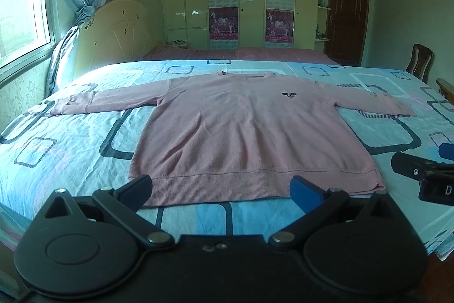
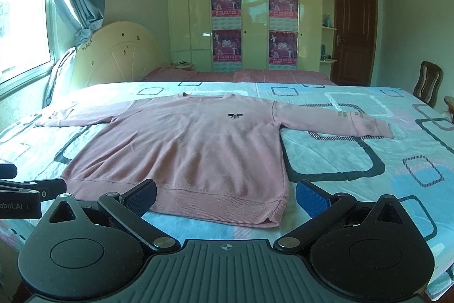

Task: Fold small clothes
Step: 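Move the right tool toward the sleeve cuff of the pink sweatshirt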

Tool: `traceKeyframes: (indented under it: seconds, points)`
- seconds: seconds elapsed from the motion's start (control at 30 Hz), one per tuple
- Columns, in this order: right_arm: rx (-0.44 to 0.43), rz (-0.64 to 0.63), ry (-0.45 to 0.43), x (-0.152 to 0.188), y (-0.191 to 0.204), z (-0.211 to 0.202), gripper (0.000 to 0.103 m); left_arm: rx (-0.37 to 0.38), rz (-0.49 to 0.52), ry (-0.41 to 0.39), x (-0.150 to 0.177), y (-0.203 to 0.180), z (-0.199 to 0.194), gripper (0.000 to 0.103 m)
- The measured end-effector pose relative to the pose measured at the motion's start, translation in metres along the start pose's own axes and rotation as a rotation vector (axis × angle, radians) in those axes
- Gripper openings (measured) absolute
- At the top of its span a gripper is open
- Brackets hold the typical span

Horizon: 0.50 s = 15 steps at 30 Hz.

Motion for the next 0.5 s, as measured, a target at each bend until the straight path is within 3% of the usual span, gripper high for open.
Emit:
traceKeyframes:
  seconds: [0.5]
  points:
    - [0.06, 0.006, 0.014, -0.042, 0.015, 0.084, 0.103, 0.034, 0.014, 0.001, -0.049, 0.023, 0.083, 0.102]
Point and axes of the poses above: each gripper's, at about its wrist camera, not at the fingertips, and z roughly the way its jaws point, y to its left, x to its underside, the point moved 1 cm from there along z, roughly the way its jaws point, and after that the axes turned 11 degrees about x, right-handed, at the moved point
